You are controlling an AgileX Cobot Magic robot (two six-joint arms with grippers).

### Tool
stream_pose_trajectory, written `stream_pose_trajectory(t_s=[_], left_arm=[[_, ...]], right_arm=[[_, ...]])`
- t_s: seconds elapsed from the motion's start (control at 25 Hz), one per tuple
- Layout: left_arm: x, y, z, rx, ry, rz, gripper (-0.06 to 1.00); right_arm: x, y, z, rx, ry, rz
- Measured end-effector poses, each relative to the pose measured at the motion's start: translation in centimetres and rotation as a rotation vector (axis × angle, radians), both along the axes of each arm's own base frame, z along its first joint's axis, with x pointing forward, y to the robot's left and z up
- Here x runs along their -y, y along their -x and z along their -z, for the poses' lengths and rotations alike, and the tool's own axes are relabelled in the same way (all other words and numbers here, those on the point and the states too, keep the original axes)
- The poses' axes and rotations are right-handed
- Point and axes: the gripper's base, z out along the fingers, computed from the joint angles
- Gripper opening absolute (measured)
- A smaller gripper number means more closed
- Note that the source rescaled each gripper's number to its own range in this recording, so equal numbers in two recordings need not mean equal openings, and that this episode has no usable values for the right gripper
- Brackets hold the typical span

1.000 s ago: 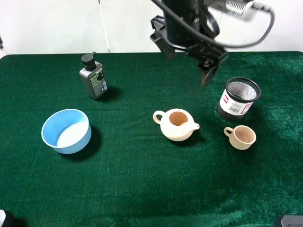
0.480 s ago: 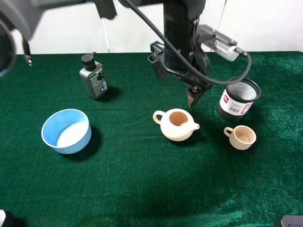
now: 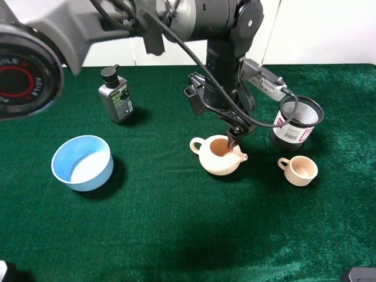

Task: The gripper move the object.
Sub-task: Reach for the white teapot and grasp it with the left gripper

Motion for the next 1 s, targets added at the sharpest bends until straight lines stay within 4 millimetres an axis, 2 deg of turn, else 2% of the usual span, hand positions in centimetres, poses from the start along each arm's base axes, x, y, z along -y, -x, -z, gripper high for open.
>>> stream_pose_trajectory(t_s=[0.36, 0.56, 0.76, 1.0], left_arm=[[-0.2, -0.5, 0.6, 0.018, -0.013, 0.000, 1.00], [-0.1, -0.6, 1.5, 0.013, -0.021, 0.002, 1.00], [-0.2, -0.7, 3.3, -0.002, -0.053, 0.005, 1.00], [-0.1, -0.8, 3.4, 0.005, -0.046, 0.005, 1.00]], right_arm=[[0.0, 0.0, 0.0, 0.000, 0.000, 0.000], [0.0, 0.0, 0.0, 0.000, 0.000, 0.000], [0.0, 0.0, 0.0, 0.000, 0.000, 0.000], [0.0, 0.0, 0.0, 0.000, 0.000, 0.000]])
